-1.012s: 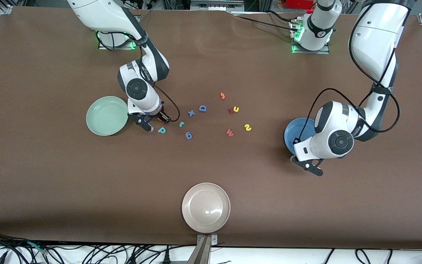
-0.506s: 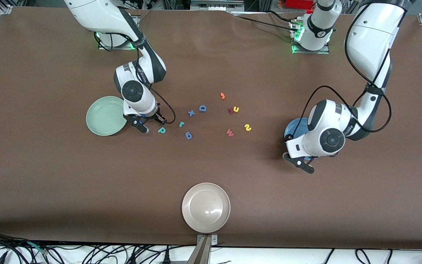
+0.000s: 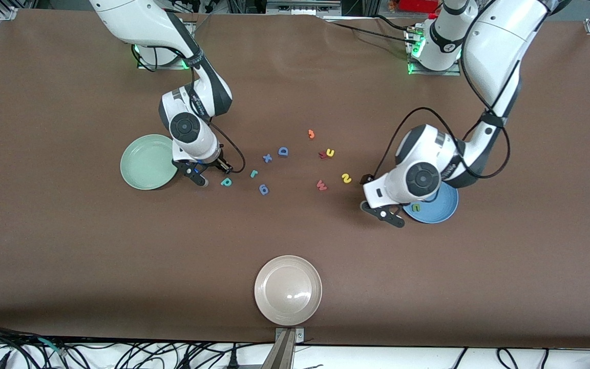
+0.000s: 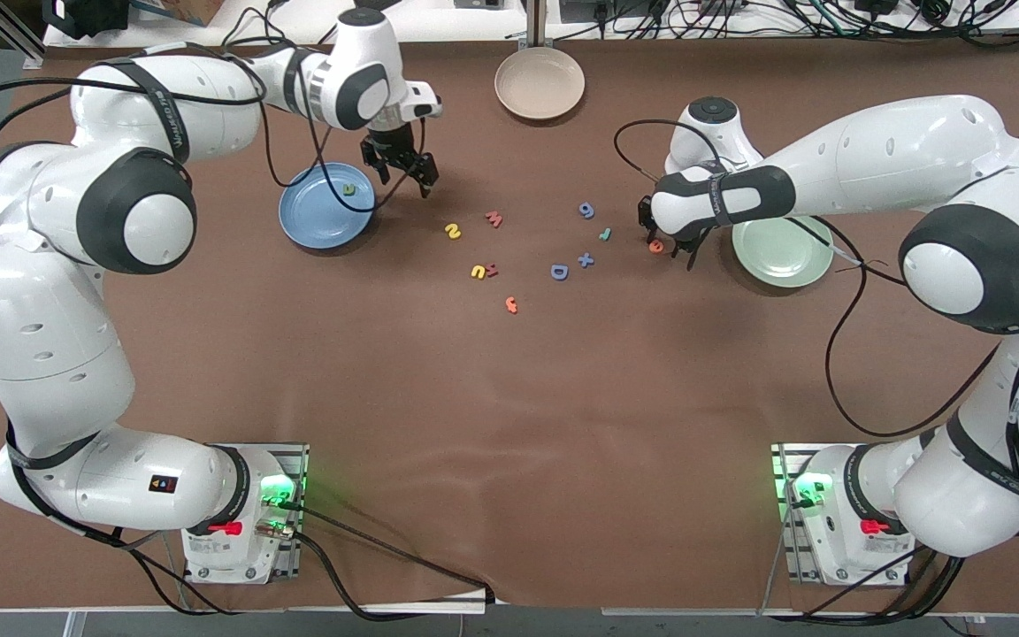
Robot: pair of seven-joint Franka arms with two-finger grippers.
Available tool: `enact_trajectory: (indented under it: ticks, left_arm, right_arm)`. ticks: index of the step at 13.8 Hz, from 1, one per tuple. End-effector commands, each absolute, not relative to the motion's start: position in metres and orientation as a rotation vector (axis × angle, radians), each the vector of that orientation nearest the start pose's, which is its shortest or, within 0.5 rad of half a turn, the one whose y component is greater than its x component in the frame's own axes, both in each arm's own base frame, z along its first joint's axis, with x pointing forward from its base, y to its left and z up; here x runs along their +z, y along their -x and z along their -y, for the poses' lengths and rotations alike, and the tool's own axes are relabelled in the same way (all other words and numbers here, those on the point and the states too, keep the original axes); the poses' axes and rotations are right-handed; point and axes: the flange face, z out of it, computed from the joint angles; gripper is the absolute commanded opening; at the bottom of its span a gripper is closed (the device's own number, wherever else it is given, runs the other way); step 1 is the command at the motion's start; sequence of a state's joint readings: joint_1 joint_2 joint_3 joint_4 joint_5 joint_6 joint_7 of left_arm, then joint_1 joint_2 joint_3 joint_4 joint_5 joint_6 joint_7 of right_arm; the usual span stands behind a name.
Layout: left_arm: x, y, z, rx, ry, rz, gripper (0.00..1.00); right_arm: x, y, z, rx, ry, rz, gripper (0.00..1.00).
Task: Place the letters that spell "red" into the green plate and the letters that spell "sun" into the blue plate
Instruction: 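Release the u onto the blue plate and return the left gripper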
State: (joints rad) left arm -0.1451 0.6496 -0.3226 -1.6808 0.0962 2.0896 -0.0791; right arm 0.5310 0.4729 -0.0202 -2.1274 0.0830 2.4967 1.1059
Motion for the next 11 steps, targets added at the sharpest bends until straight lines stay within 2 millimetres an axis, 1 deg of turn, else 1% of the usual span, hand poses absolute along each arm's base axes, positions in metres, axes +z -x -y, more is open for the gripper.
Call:
enact_trajectory:
  ticks: [1, 2, 3, 4, 5, 6, 7, 9, 10, 11]
  left_arm:
    - [0.225, -0.562, 0.322, 0.378, 3.097, -0.498, 1.0]
    - [0.225, -0.552, 0.337, 0.372, 3.083, -0.475, 1.0]
    - [0.219, -0.547, 0.34, 0.357, 3.076, -0.462, 0.99]
    - [0.208, -0.541, 0.336, 0.335, 3.083, -0.461, 0.99]
    - [0.194, -0.531, 0.335, 0.305, 3.101, -0.463, 0.99]
    - [0.185, -0.525, 0.334, 0.264, 3.124, -0.457, 0.99]
    - [0.181, -0.523, 0.334, 0.238, 3.139, -0.441, 0.99]
    - [0.18, -0.523, 0.335, 0.232, 3.142, -0.438, 0.98]
    - [0.179, -0.524, 0.334, 0.23, 3.145, -0.435, 0.98]
    - [0.176, -0.524, 0.334, 0.223, 3.15, -0.435, 0.96]
  right_arm:
    - [0.174, -0.485, -0.276, 0.168, 3.006, -1.038, 0.58]
    - [0.173, -0.485, -0.276, 0.173, 2.995, -1.051, 0.58]
    - [0.174, -0.486, -0.278, 0.17, 2.979, -1.06, 0.58]
    - [0.172, -0.483, -0.281, 0.174, 2.978, -1.053, 0.58]
    - [0.17, -0.483, -0.281, 0.174, 2.978, -1.053, 0.58]
    - [0.168, -0.483, -0.282, 0.172, 2.971, -1.058, 0.58]
    - [0.167, -0.483, -0.284, 0.171, 2.959, -1.063, 0.58]
    - [0.164, -0.481, -0.286, 0.169, 2.957, -1.06, 0.58]
    - [0.164, -0.482, -0.285, 0.168, 2.957, -1.062, 0.55]
    - [0.165, -0.482, -0.285, 0.167, 2.956, -1.06, 0.45]
